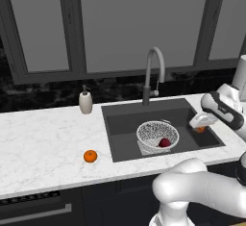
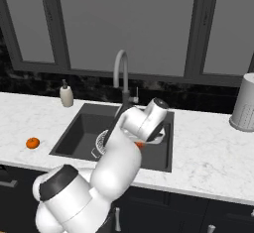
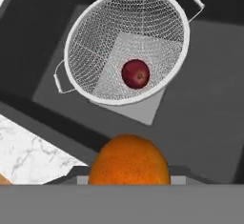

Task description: Put the colander in the sink, put the orange, tangerine, pear in the colander, and turn on the sink faucet and pour water over the colander.

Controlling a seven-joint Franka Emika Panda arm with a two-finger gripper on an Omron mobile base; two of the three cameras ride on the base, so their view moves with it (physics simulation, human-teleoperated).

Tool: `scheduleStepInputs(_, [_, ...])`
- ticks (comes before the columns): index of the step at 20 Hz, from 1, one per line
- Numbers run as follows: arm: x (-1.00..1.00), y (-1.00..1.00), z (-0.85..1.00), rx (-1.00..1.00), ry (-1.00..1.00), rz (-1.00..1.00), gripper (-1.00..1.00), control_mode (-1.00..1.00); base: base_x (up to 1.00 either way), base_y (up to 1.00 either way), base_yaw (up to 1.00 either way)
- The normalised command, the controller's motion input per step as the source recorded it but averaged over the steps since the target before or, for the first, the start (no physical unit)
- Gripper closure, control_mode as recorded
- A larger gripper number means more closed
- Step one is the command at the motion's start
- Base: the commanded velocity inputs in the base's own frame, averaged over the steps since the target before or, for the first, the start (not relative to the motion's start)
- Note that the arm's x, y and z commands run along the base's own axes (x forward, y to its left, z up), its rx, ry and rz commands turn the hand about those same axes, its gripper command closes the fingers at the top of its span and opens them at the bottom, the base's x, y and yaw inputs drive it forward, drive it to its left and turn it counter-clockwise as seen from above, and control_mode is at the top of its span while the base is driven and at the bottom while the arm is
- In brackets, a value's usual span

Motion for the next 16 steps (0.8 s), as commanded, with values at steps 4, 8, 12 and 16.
scheduleStepInputs(4, [0.59,0.96,-0.24,0.22,0.01,0.20,1.00,-1.00,0.00,0.00,0.00])
scheduleStepInputs(8, [0.59,0.75,-0.11,0.20,0.04,0.15,1.00,-1.00,0.00,0.00,0.00])
scheduleStepInputs(12, [0.54,0.55,-0.38,0.15,0.00,0.13,1.00,-1.00,0.00,0.00,0.00])
scheduleStepInputs(16, [0.32,0.11,-0.46,0.03,-0.01,0.06,1.00,-1.00,0.00,0.00,0.00])
